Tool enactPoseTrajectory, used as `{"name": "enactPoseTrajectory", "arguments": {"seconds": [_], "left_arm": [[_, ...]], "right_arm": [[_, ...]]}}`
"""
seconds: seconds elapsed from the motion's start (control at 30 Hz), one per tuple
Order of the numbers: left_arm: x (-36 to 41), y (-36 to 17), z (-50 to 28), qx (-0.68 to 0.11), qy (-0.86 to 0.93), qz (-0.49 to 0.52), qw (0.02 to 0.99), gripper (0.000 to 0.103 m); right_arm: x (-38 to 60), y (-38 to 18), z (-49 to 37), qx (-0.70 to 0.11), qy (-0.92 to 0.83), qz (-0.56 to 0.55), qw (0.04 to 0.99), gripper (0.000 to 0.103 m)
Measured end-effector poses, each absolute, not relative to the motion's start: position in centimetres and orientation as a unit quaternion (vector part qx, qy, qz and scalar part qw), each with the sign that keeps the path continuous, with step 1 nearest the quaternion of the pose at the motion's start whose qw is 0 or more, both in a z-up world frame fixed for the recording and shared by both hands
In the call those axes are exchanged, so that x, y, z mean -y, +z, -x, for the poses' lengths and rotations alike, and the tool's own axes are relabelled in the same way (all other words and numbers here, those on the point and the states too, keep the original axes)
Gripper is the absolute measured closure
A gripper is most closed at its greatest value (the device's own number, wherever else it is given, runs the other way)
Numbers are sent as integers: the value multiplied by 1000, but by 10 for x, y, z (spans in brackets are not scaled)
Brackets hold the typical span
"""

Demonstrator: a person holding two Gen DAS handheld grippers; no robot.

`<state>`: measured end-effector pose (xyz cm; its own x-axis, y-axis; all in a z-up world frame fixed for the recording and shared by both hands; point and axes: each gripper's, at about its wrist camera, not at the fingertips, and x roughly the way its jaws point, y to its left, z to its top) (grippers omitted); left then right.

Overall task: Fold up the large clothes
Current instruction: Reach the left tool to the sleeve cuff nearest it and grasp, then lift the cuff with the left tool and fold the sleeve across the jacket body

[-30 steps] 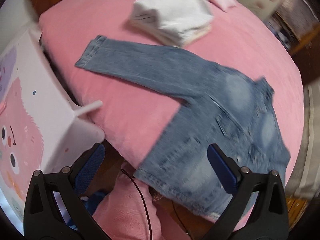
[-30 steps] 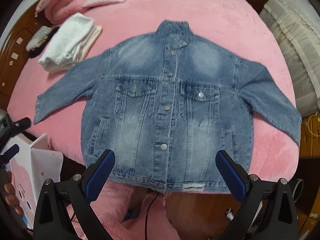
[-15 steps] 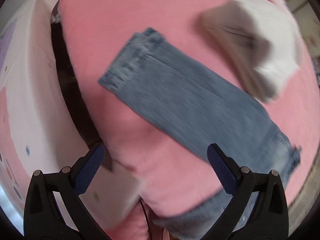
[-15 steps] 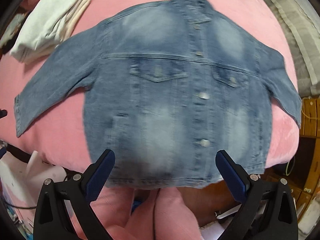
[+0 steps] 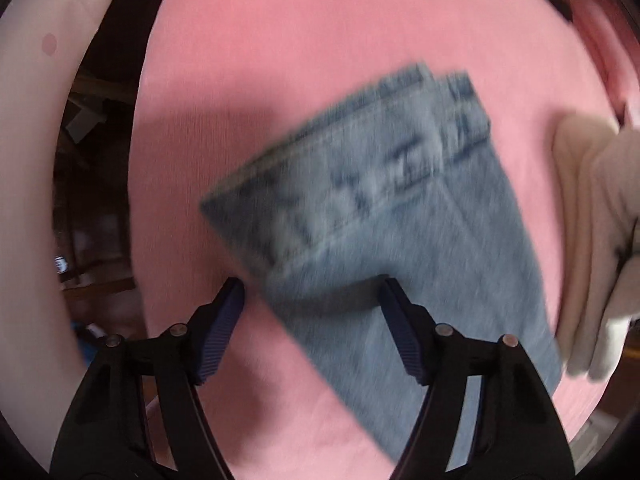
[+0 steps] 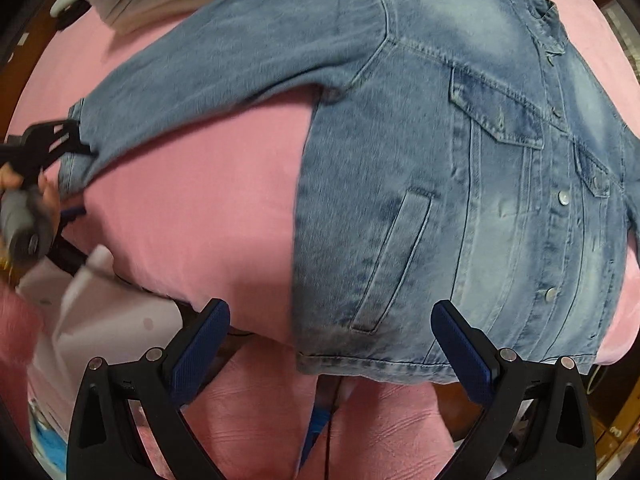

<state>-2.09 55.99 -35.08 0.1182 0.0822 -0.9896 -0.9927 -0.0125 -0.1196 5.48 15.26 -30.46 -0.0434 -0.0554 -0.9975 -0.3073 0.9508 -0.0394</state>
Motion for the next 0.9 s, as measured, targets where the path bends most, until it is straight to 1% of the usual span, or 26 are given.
{"name": "enactPoseTrajectory", "arguments": {"seconds": [0.03, 0.07, 0.1, 0.13, 0.17, 0.23, 0.33, 0.5, 0.63, 0.73, 0.77, 0.83, 0.9], "left_arm": [[-563, -352, 22, -433, 497, 511, 552, 42], [-566, -352, 24, -420, 502, 508, 560, 52], [-569, -352, 26, -406, 510, 506, 565, 56], [-570, -353, 28, -397, 513, 507, 568, 69], [-571, -352, 31, -384, 514, 508, 575, 78], [-569, -347, 33, -361, 503, 506, 600, 84], [-561, -327, 31, -332, 498, 464, 653, 86], [-525, -263, 10, -282, 450, 356, 769, 87], [-482, -205, -14, -239, 389, 280, 845, 87], [-433, -160, -39, -205, 343, 234, 886, 87], [-403, -131, -42, -197, 326, 228, 896, 87], [-366, -106, -64, -184, 285, 215, 916, 87], [-323, -91, -86, -183, 248, 200, 930, 87]], "right_arm": [[-149, -307, -52, -716, 92, 125, 680, 1], [-147, -310, -49, -716, 87, 123, 681, 1], [-144, -313, -48, -717, 80, 119, 682, 1], [-138, -313, -47, -718, 74, 115, 682, 1], [-135, -316, -47, -719, 67, 112, 683, 1], [-129, -319, -48, -719, 54, 107, 685, 1], [-120, -320, -50, -716, 40, 99, 690, 1], [-99, -313, -61, -704, 30, 87, 704, 1], [-65, -294, -77, -684, 33, 54, 727, 1], [-38, -278, -98, -670, 37, 36, 740, 1], [-27, -272, -104, -665, 37, 30, 746, 1], [3, -266, -118, -655, 37, 15, 754, 1], [32, -258, -129, -647, 36, -2, 761, 1]]}}
